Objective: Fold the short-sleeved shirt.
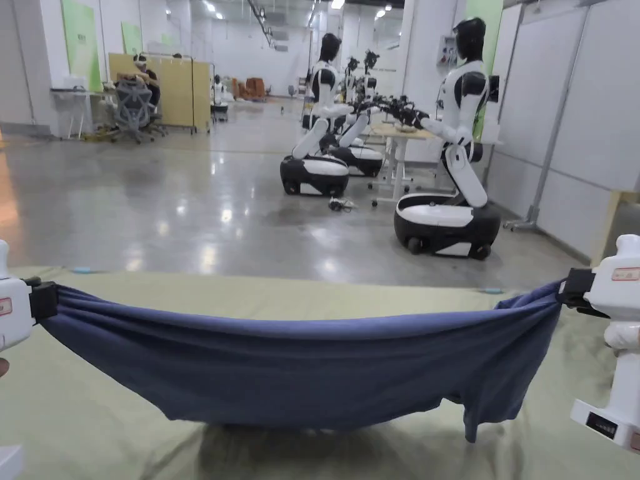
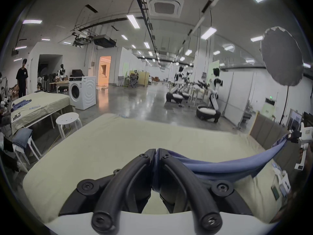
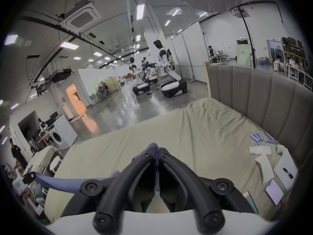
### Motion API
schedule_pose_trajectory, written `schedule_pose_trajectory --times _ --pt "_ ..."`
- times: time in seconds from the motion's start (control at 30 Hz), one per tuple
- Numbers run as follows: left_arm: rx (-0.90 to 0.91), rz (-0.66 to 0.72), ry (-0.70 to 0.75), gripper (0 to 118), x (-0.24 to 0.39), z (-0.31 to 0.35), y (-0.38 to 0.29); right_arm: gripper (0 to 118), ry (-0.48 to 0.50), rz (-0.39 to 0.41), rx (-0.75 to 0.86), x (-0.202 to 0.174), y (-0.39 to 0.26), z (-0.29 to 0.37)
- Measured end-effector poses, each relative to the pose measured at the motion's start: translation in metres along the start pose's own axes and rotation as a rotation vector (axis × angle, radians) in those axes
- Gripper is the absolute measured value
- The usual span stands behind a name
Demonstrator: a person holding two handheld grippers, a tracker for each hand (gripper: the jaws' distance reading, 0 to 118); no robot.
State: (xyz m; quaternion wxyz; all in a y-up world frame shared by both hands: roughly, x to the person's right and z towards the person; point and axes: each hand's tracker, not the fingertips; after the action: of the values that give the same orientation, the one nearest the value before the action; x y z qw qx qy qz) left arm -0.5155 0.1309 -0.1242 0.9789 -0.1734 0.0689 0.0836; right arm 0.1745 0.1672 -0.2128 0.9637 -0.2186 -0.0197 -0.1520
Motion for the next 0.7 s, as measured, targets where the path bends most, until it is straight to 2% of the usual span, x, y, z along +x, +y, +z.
schedule_pose_trajectory --times 0.07,0.2,0.23,0.33,0.47,0.53,0.57,0.6,0.63,0.67,0.7 --pt "-0.021 -0.014 -0.008 6 -0.008 0.029 -0.034 4 0.006 0.012 -0.040 0.017 -0.035 0.021" --pt "-0.185 -0.020 -0.020 6 -0.032 0.076 -0.118 4 0.015 0.144 -0.152 0.043 -0.126 0.065" --pt "-0.233 -0.028 -0.021 6 -0.038 0.084 -0.141 4 0.011 0.134 -0.176 0.052 -0.151 0.073" --pt "-0.398 -0.024 0.004 6 -0.055 0.102 -0.209 4 0.018 0.032 -0.276 0.078 -0.226 0.094" --pt "-0.461 -0.004 0.017 6 -0.060 0.111 -0.262 4 -0.094 0.134 -0.388 0.104 -0.301 0.095" --pt "-0.474 0.010 0.035 9 -0.060 0.111 -0.270 4 -0.114 0.102 -0.374 0.112 -0.314 0.096" --pt "-0.443 0.040 0.025 24 -0.061 0.115 -0.266 8 -0.101 0.066 -0.328 0.113 -0.315 0.100" --pt "-0.407 0.038 0.037 58 -0.060 0.121 -0.262 35 -0.088 0.064 -0.290 0.111 -0.313 0.104" --pt "-0.367 0.030 0.067 86 -0.058 0.127 -0.256 66 -0.109 0.085 -0.253 0.107 -0.309 0.109" --pt "-0.337 0.021 0.047 86 -0.058 0.134 -0.248 78 -0.122 0.104 -0.204 0.103 -0.302 0.116" --pt "-0.304 0.031 0.030 94 -0.058 0.147 -0.240 88 -0.099 0.100 -0.176 0.102 -0.294 0.123"
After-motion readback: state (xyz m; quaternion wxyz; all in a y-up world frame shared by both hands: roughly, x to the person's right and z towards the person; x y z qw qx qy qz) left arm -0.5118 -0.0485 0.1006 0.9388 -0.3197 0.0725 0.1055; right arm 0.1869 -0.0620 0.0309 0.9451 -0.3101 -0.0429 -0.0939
